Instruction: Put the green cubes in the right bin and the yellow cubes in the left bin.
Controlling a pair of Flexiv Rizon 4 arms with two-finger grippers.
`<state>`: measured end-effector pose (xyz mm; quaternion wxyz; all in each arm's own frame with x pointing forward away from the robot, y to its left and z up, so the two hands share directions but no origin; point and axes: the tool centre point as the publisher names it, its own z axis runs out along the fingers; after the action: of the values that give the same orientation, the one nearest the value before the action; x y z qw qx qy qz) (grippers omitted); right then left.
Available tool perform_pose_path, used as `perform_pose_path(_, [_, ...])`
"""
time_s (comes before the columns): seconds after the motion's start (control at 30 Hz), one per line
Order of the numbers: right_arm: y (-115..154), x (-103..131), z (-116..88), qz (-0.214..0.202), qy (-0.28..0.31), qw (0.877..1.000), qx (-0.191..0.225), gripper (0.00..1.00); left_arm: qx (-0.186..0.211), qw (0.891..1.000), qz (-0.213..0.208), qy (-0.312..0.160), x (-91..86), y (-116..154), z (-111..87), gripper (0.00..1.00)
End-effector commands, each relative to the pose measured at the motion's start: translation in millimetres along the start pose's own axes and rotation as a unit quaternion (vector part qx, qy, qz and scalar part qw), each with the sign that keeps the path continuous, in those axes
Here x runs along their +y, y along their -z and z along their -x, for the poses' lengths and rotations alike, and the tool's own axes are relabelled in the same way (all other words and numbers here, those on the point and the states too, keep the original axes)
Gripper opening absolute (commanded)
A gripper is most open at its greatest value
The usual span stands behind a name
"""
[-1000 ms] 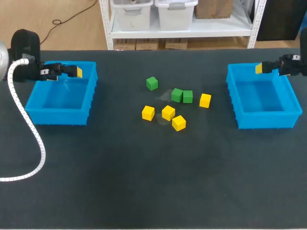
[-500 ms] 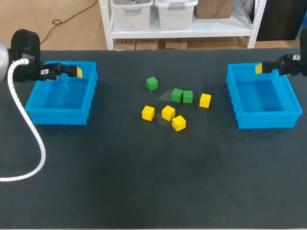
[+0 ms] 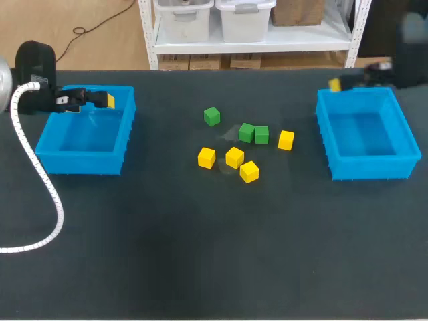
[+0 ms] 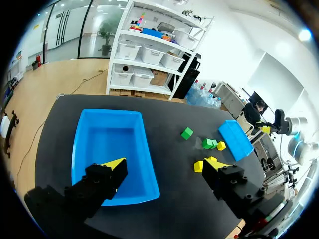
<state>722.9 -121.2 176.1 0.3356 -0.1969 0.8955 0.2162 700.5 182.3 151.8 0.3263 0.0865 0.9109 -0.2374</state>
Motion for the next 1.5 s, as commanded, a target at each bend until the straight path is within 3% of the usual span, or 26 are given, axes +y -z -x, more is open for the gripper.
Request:
perform_pose_path(0.03, [-52, 8, 32, 0.023, 0.027, 0.999, 0.031, 1.0, -0.003, 1.0, -0.005, -0.001, 2.0, 0, -1.3, 1.0])
perform_pose_path(0.4, [-140, 43, 60, 0.023, 0.103, 0.99, 0.096, 1.0, -0.003, 1.0, -0.005, -0.001, 2.0, 0, -1.3, 1.0])
perform_pose_path(0.57, [-180, 50, 69, -0.011, 0.119, 0.984, 0.129, 1.0, -0.003, 1.0, -0.005, -0.001, 2.0, 0, -1.3, 1.0])
perform_pose_path(0.83, [-238, 67, 73, -0.121, 0.164, 0.958, 0.201, 1.0, -0.003, 1.0, -0.005, -0.001, 2.0, 0, -1.3, 1.0])
perform_pose_path(1.07, [-261, 77, 56, -0.153, 0.195, 0.941, 0.232, 1.0, -0.003, 1.0, -0.005, -0.001, 2.0, 0, -1.3, 1.0])
perform_pose_path(1.5, [-270, 84, 32, -0.124, 0.178, 0.946, 0.241, 1.0, -0.003, 1.0, -0.005, -0.001, 2.0, 0, -1.3, 1.0])
